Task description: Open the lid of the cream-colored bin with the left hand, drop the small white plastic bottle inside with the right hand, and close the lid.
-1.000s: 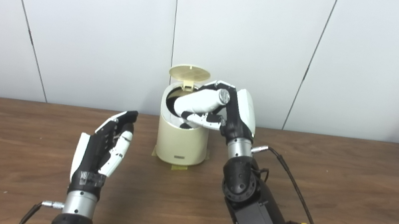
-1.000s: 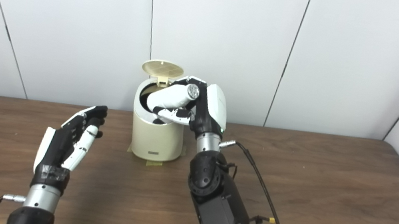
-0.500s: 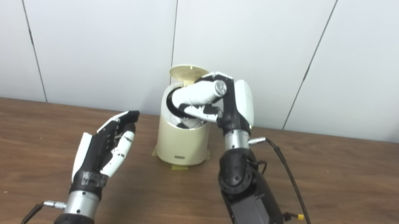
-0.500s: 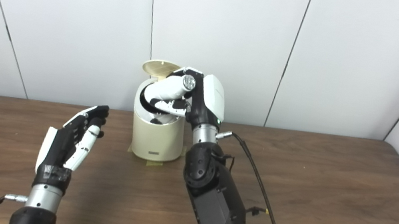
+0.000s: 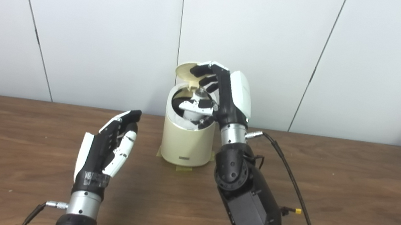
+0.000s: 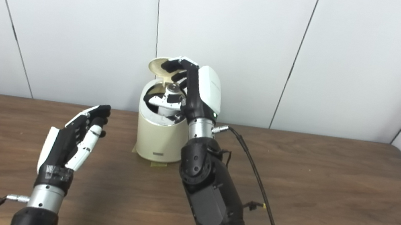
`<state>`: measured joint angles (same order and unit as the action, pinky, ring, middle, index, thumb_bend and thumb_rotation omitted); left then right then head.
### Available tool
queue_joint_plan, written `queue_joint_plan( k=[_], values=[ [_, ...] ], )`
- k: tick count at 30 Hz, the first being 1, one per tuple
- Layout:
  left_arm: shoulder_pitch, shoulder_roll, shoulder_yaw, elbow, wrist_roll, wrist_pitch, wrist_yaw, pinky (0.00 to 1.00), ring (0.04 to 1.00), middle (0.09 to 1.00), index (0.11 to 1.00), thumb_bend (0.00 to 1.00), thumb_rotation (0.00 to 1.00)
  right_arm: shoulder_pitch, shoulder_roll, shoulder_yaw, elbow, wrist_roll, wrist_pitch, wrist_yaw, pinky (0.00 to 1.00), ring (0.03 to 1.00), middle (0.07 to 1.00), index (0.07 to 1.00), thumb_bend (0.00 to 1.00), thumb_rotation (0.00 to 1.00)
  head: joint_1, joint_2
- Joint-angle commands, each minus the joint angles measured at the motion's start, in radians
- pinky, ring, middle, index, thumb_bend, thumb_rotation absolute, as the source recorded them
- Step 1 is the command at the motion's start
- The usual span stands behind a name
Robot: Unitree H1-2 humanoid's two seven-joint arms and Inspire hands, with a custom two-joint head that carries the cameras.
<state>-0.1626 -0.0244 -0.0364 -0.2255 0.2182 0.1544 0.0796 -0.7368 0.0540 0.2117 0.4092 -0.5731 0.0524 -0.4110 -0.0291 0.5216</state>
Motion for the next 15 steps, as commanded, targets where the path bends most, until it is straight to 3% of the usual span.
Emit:
queue_joint_plan(
  k=[1,15],
  values=[
    [-0.041,-0.008,-0.002,-0.032,0.003,-0.024,0.008,0.75,0.833,0.829,0.821,0.31,0.69,-0.051,-0.001,0.002,-0.042,-0.016,-0.022,-0.017,0.45,0.547,0.610,0.640,0.84,0.06,-0.002,0.002],
    [-0.038,0.001,0.004,-0.033,0.000,-0.028,0.003,0.76,0.836,0.831,0.821,0.30,0.68,-0.031,-0.003,-0.013,-0.061,-0.001,-0.035,-0.017,0.45,0.546,0.614,0.631,0.82,0.01,-0.013,0.006]
  ],
)
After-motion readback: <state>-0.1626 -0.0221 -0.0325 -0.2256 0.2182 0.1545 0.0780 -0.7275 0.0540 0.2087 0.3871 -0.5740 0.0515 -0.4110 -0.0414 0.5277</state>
